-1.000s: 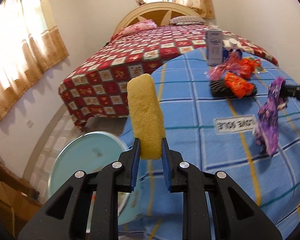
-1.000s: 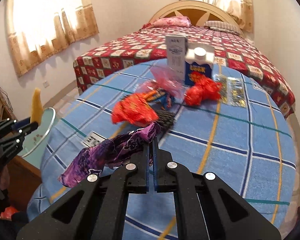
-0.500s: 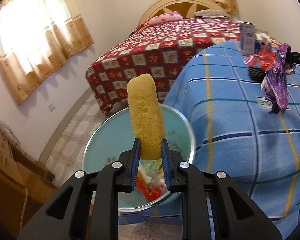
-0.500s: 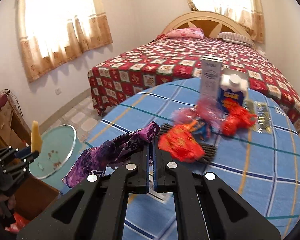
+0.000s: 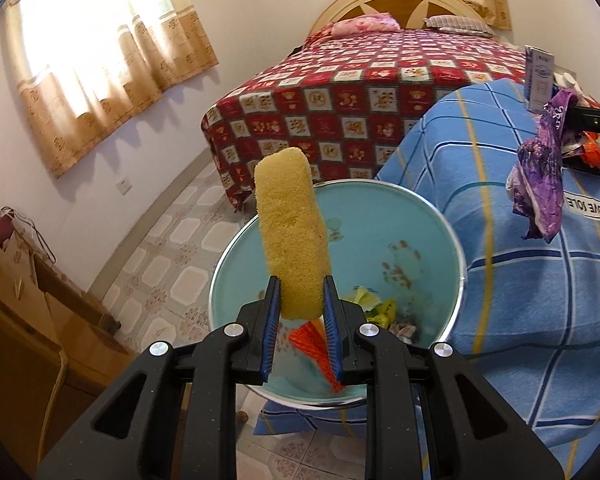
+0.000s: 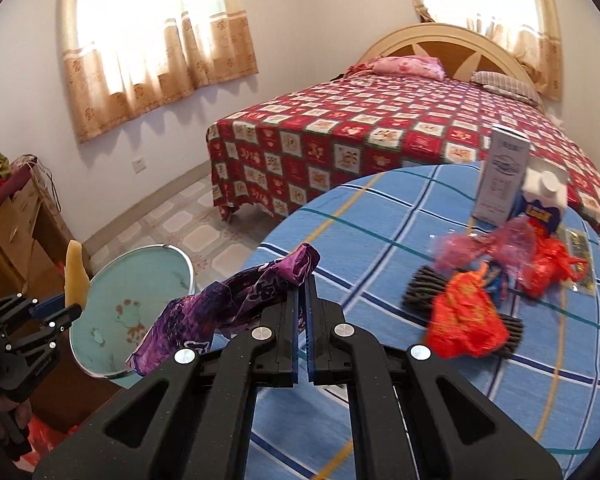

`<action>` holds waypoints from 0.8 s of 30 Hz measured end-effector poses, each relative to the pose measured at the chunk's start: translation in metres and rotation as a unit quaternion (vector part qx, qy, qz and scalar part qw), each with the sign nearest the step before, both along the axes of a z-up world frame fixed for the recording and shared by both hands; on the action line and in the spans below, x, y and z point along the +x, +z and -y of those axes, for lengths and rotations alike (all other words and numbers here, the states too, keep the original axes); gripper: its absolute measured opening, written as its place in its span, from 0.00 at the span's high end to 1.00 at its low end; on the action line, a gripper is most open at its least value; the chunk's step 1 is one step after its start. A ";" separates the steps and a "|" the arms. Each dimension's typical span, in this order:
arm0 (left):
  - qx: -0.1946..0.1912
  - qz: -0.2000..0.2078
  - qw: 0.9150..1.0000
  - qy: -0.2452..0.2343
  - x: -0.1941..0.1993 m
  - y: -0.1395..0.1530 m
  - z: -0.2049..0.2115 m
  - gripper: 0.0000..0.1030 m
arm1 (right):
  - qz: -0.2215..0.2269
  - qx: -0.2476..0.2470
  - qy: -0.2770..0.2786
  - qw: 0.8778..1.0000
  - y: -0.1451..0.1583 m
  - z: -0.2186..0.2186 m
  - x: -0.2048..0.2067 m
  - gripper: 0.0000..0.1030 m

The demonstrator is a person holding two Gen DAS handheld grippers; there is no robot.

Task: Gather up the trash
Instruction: 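Carry the sponge and purple bag over the blue bin with both tools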

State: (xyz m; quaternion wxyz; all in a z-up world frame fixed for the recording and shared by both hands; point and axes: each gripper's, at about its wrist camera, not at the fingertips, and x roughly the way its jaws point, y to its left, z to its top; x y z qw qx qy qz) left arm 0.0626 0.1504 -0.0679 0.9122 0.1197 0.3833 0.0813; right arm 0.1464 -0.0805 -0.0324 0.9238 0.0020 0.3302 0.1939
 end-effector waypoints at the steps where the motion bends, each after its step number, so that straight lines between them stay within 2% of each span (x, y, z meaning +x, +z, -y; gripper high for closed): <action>1: -0.001 0.000 1.000 0.002 0.000 0.000 -0.003 0.80 | -0.001 0.000 0.002 1.000 -0.001 -0.003 0.001 0.96; 12: 0.000 0.003 1.000 0.028 -0.002 0.002 -0.031 0.79 | -0.010 -0.006 0.031 0.999 -0.010 -0.047 0.014 0.96; 24: -0.005 0.000 0.999 0.043 0.000 0.002 -0.045 0.79 | -0.015 -0.006 0.046 0.999 -0.016 -0.075 0.025 0.96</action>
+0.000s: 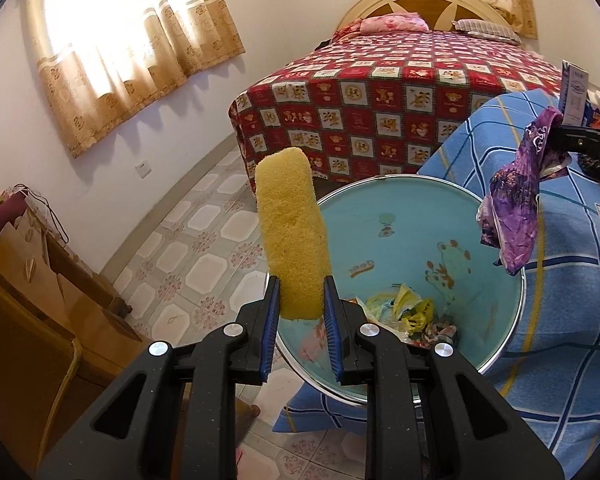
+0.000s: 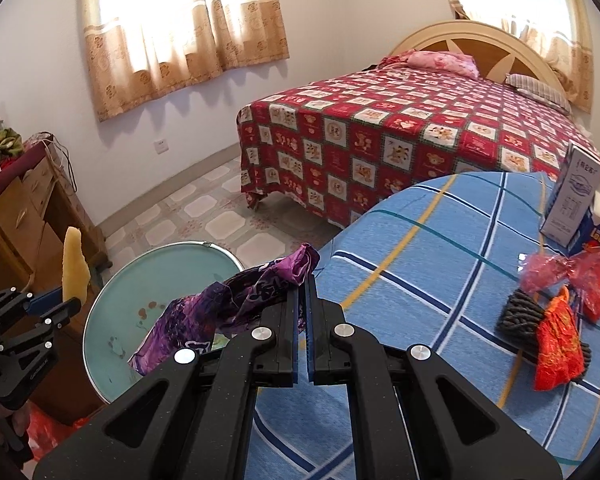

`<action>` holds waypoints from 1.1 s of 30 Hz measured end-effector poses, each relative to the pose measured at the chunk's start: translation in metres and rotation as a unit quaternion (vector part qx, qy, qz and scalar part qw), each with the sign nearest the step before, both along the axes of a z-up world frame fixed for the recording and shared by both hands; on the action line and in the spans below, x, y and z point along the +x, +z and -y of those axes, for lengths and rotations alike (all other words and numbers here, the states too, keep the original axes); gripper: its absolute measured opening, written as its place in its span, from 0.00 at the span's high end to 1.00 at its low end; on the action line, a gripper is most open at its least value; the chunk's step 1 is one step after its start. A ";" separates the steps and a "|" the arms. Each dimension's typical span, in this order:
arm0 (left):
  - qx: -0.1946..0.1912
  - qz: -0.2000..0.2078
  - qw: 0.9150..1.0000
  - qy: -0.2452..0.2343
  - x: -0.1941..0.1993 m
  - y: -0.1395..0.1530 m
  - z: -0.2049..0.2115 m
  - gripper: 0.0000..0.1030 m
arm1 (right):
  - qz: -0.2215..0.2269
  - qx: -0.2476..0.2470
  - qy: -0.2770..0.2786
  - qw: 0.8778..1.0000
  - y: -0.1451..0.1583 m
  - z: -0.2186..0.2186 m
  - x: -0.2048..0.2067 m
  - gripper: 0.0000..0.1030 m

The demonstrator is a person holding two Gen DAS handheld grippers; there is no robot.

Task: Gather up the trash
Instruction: 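Carry the sponge and purple bag over the blue bin with both tools, then open both tools over the bin to drop sponge and purple bag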

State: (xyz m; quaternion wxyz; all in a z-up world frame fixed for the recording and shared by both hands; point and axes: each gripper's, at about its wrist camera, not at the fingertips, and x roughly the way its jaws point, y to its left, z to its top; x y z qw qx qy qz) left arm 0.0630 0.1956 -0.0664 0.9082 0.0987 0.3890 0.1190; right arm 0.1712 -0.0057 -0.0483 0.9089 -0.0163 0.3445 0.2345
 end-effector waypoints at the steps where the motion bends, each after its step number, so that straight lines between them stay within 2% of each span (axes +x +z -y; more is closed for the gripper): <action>1: 0.000 0.000 1.000 0.002 0.000 0.000 -0.001 0.79 | 0.000 0.000 0.001 1.000 0.000 -0.001 0.001 0.96; 33: -0.011 -0.001 1.000 -0.003 -0.001 0.001 -0.002 0.79 | 0.004 -0.008 0.018 1.000 0.003 -0.019 0.000 0.96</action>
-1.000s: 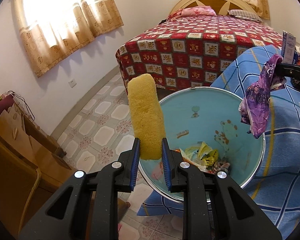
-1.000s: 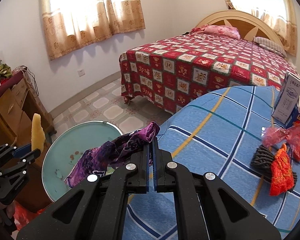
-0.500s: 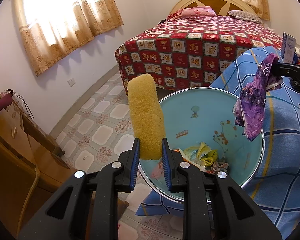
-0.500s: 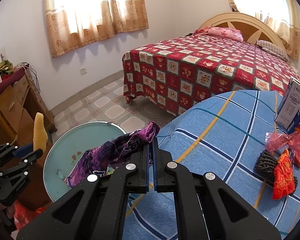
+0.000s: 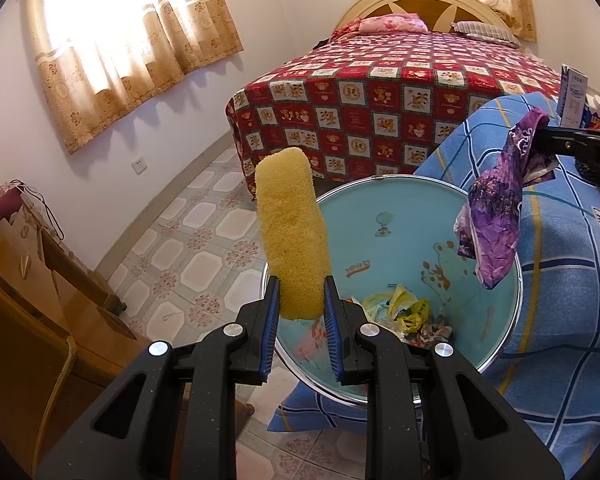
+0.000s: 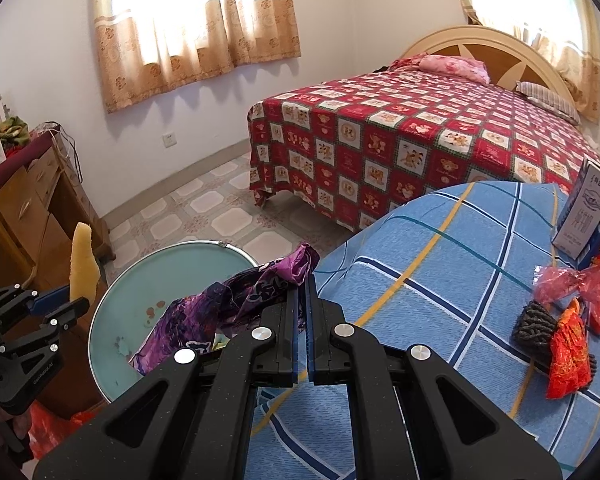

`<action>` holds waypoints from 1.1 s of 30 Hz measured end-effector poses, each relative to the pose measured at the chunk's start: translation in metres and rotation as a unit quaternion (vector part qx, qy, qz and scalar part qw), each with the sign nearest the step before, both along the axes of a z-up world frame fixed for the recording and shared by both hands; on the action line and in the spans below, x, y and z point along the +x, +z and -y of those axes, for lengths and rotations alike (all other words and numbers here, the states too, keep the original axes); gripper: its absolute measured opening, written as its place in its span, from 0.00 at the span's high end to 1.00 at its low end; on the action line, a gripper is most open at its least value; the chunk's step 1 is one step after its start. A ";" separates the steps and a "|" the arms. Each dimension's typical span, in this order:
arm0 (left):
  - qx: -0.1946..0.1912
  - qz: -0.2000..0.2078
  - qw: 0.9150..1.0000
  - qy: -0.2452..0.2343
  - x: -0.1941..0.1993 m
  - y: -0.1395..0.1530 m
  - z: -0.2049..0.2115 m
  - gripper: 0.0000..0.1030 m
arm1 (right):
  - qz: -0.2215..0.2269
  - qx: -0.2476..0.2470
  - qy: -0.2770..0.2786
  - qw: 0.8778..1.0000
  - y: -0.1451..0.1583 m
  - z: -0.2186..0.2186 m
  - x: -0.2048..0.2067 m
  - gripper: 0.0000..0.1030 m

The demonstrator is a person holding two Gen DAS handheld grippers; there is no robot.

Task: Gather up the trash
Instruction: 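Open both tools over the bin to drop sponge and purple bag, then return to the table and grasp the orange-red candy wrapper with the left tool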

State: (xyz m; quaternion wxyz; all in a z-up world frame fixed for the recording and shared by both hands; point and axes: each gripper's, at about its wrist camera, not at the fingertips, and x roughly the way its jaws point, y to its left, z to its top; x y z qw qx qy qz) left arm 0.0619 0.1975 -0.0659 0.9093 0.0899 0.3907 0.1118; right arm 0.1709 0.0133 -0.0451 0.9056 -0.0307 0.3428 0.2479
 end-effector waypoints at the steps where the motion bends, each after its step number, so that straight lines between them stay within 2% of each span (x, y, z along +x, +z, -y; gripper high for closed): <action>1: -0.001 0.000 1.000 -0.001 0.000 0.000 0.001 0.79 | 0.000 0.000 0.000 1.000 0.000 0.000 -0.001 0.96; 4: -0.008 0.001 1.000 -0.012 -0.002 0.001 0.006 0.76 | -0.005 0.004 0.011 1.000 -0.002 -0.003 -0.001 0.95; 5: -0.012 0.004 1.000 -0.015 -0.003 0.002 0.009 0.72 | -0.004 0.010 0.015 1.000 -0.003 -0.003 -0.002 0.93; 6: -0.014 0.006 1.000 -0.019 -0.004 0.002 0.010 0.61 | -0.006 0.014 0.018 1.000 -0.003 -0.003 -0.002 0.85; 7: -0.016 0.007 1.000 -0.024 -0.004 0.002 0.012 0.55 | -0.009 0.019 0.021 1.000 -0.004 -0.003 -0.002 0.72; 8: -0.015 0.009 0.999 -0.029 -0.006 0.002 0.015 0.48 | -0.009 0.018 0.022 1.000 -0.005 -0.004 -0.003 0.69; 11: -0.017 0.011 0.999 -0.036 -0.007 0.002 0.019 0.40 | -0.013 0.020 0.026 0.999 -0.007 -0.004 -0.004 0.65; 13: -0.015 0.011 0.999 -0.035 -0.006 0.001 0.020 0.33 | -0.014 0.021 0.026 0.999 -0.008 -0.003 -0.005 0.57; 17: -0.014 0.005 0.999 -0.030 -0.004 -0.006 0.022 0.21 | -0.014 0.011 0.023 1.000 -0.010 0.001 -0.011 0.56; 19: -0.014 0.000 0.999 -0.030 -0.003 -0.010 0.025 0.20 | -0.008 0.001 0.022 1.000 -0.011 0.006 -0.016 0.52; 23: -0.019 -0.013 0.999 -0.035 -0.002 -0.020 0.034 0.15 | -0.005 -0.024 -0.002 1.000 -0.015 0.042 -0.031 0.48; 25: -0.025 -0.022 0.998 -0.046 -0.001 -0.025 0.043 0.15 | -0.003 -0.034 -0.018 0.999 -0.017 0.060 -0.036 0.43; 33: -0.024 -0.016 0.994 -0.110 0.016 -0.022 0.114 0.14 | 0.006 -0.063 -0.132 0.989 -0.018 0.175 -0.057 0.34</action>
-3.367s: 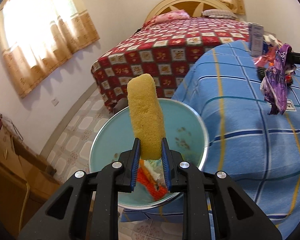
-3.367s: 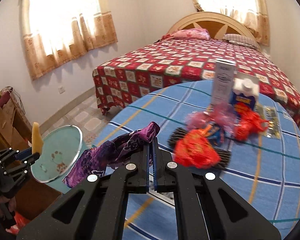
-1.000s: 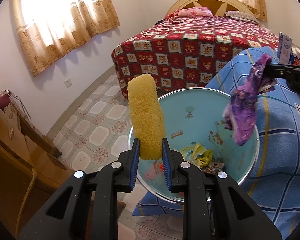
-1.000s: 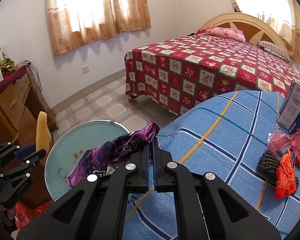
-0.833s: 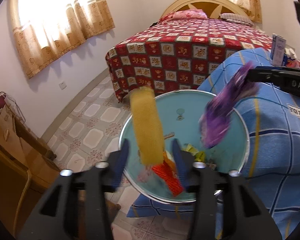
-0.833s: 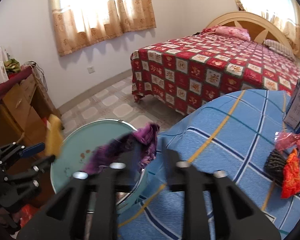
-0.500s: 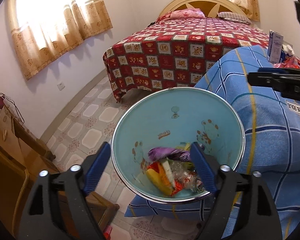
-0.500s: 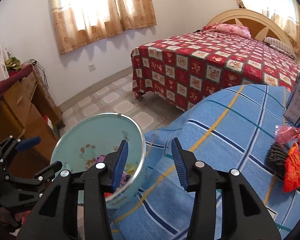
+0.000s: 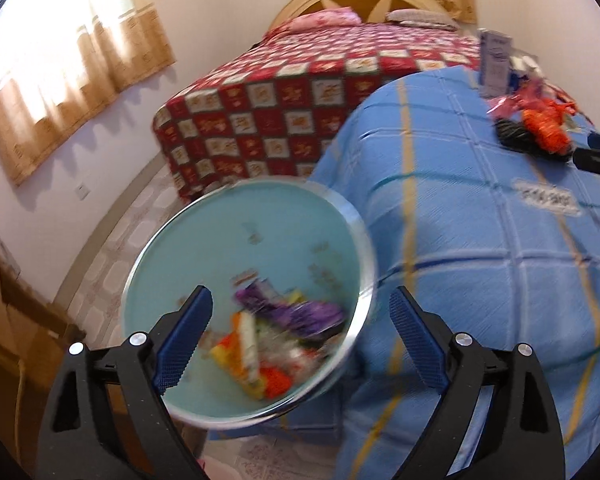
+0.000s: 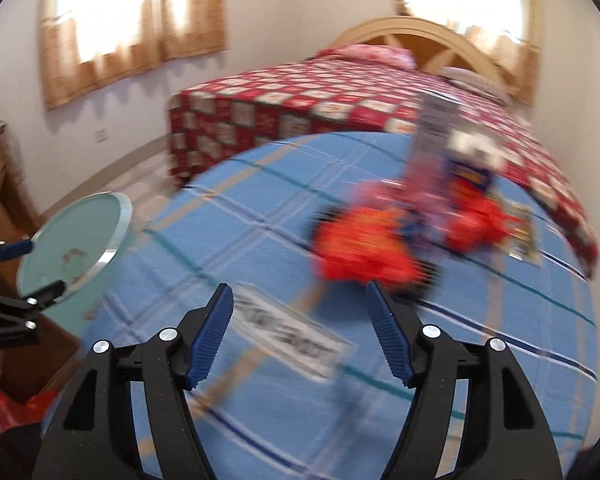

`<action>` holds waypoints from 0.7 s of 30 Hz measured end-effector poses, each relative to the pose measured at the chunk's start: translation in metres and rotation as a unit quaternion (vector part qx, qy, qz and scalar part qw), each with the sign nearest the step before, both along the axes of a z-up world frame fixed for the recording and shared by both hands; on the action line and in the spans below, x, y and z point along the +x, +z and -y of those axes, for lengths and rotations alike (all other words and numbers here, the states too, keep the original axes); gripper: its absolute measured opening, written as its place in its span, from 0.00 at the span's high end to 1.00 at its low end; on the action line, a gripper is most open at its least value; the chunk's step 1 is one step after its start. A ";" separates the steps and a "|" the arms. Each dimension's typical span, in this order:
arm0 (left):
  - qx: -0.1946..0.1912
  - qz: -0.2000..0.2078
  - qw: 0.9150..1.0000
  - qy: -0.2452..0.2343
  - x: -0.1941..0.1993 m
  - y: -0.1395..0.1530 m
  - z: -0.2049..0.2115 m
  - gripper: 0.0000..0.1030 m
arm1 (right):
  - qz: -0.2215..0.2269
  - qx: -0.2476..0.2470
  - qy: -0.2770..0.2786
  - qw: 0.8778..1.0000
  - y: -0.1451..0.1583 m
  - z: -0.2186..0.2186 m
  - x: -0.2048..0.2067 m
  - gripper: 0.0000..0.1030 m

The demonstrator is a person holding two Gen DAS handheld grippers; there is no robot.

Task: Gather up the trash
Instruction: 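Return to the table and grasp the orange-red candy wrapper with the left tool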

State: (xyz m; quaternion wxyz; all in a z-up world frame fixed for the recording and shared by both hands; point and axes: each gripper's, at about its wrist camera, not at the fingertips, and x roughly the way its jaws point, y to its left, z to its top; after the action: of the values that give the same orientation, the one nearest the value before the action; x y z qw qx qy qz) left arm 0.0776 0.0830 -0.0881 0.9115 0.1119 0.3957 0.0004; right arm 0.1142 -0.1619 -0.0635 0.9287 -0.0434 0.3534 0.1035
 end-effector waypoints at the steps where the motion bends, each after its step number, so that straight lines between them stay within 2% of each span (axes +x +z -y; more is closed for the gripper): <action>1: -0.002 0.003 1.000 -0.005 0.003 0.002 0.008 0.14 | 0.000 0.001 -0.010 1.000 -0.001 0.009 0.000 0.34; 5: -0.013 0.014 0.999 -0.031 0.020 0.012 0.050 0.14 | 0.002 0.003 -0.075 0.997 -0.005 0.066 -0.007 0.33; 12: -0.020 0.026 0.996 -0.079 0.043 0.021 0.126 0.14 | -0.003 0.003 -0.155 0.988 -0.014 0.137 -0.021 0.31; 21: -0.021 0.034 0.992 -0.121 0.080 0.030 0.205 0.14 | -0.002 0.009 -0.213 0.977 -0.019 0.202 -0.032 0.23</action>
State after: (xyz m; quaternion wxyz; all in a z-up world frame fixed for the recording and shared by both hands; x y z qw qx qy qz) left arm 0.1572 -0.1223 -0.0577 0.9199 0.1401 0.3480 -0.1142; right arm 0.0827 -0.3643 -0.0825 0.9291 0.0412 0.3554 -0.0939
